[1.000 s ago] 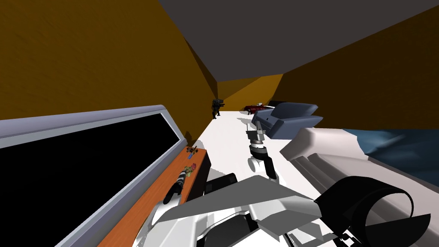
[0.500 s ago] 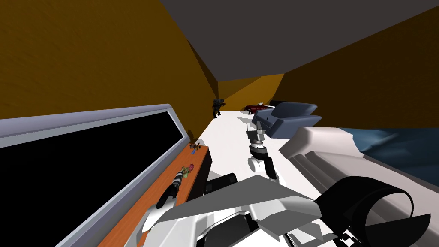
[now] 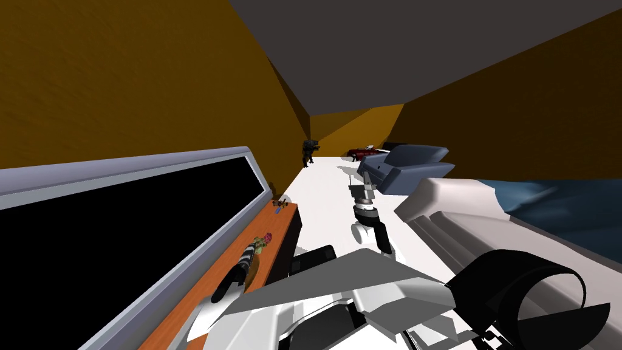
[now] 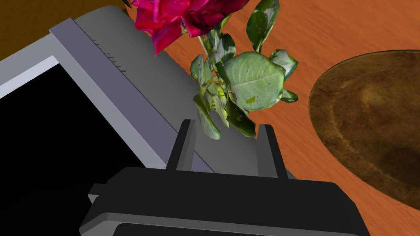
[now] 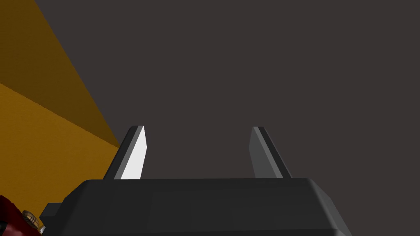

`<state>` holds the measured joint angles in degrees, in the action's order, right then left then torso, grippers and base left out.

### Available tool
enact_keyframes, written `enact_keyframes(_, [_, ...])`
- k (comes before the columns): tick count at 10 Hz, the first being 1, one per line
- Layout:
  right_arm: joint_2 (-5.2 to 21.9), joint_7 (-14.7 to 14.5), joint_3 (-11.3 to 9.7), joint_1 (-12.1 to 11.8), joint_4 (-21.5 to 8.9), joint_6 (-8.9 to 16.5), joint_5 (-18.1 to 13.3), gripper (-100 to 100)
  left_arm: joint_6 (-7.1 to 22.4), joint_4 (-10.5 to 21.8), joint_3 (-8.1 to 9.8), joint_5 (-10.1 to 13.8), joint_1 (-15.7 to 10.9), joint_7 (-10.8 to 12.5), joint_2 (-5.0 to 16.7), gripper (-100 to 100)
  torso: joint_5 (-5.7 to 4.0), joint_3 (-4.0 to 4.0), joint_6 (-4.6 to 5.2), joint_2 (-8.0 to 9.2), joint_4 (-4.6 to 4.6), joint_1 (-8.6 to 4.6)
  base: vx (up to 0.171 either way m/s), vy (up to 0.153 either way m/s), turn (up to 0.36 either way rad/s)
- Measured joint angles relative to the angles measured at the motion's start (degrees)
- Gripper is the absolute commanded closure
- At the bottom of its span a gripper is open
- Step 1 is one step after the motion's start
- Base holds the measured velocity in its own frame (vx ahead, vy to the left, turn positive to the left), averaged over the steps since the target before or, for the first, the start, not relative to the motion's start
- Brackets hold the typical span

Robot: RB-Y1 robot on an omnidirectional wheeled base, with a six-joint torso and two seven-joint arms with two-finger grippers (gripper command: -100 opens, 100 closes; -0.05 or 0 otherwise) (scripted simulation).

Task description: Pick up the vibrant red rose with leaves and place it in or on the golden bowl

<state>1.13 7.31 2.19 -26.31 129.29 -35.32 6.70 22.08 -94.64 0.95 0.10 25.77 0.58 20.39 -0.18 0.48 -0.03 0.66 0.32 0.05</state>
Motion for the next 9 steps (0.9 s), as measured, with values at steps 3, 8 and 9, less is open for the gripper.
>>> enact_keyframes(3, [0.0, 0.0, 0.0, 0.0, 0.0, 0.0, 0.0, 0, 1.6, -3.54, 0.33, 0.76, 1.98, 0.39, 1.63, 100, -0.01, 0.0, 0.02, -0.02, 0.01, -0.16, -0.101, 0.04, 0.023])
enact_keyframes(8, [0.0, 0.0, 0.0, 0.0, 0.0, 0.0, 0.0, 0, 4.45, -9.58, 0.85, 1.81, 5.47, 1.11, 4.04, 100, -0.03, 0.06, 0.02, 0.07, 0.03, -0.17, -0.105, 0.045, 0.009])
enact_keyframes(9, [-0.01, 0.0, -0.01, 0.0, 0.0, 0.0, 0.0, 0, 4.56, -9.65, 0.88, 1.81, 5.6, 1.11, 4.08, -100, -0.04, -0.06, 0.07, -0.16, 0.01, -0.28, -0.011, 0.004, 0.001])
